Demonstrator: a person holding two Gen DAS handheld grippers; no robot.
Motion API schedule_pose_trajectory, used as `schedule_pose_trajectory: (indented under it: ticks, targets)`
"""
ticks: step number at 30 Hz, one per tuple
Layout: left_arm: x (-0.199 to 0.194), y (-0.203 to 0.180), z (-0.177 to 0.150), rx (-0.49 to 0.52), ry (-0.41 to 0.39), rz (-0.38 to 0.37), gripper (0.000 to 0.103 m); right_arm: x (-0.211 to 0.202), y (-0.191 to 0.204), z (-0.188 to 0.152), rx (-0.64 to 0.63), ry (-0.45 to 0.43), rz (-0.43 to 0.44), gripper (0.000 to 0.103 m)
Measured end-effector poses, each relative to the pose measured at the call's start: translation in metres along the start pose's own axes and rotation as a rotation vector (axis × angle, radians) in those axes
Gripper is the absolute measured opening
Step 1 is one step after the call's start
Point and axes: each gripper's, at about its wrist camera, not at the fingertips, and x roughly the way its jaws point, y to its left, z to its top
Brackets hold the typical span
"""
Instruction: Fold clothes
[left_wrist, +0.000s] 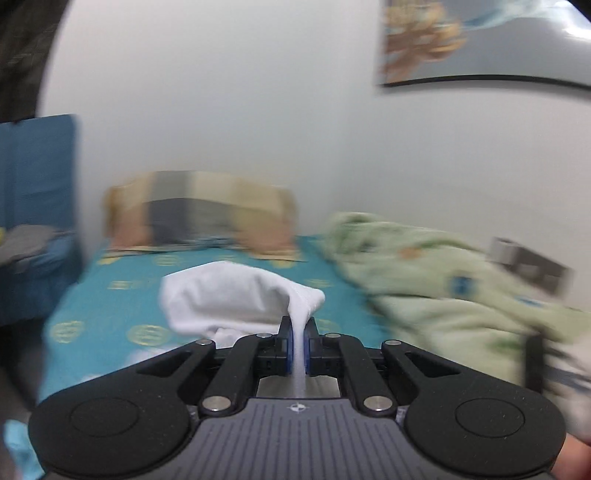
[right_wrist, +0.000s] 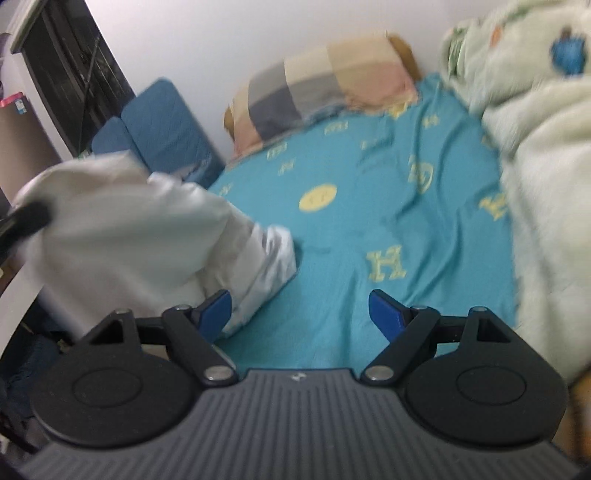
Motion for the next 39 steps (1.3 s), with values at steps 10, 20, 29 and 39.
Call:
schedule_pose_trajectory:
  ticks: [10,20,29,39]
  targets:
    - [-0.053,-0.078,-0.101,-0.052,0.306,-0.297,0.005,-0.050,0.011,0.010,0.017,-0.070,-0.005,0.084]
    - [-0.055,-0.011,-0.075,-0.211,0.222,-0.179,0.052,-0.023,0.041,0.002,-0.077,0.067,0.031,0.083]
    - [-0.027,0.085,-0.034,-0.373,0.049,0.093,0.066,0.094,0.081,0.031,-0.225,0.173,0.111,0.083]
    - [-0.014,0.207,-0.053,-0.584,0.015,0.249,0.066,0.251,0.123,0.043,-0.214,0.218,0.053,0.029]
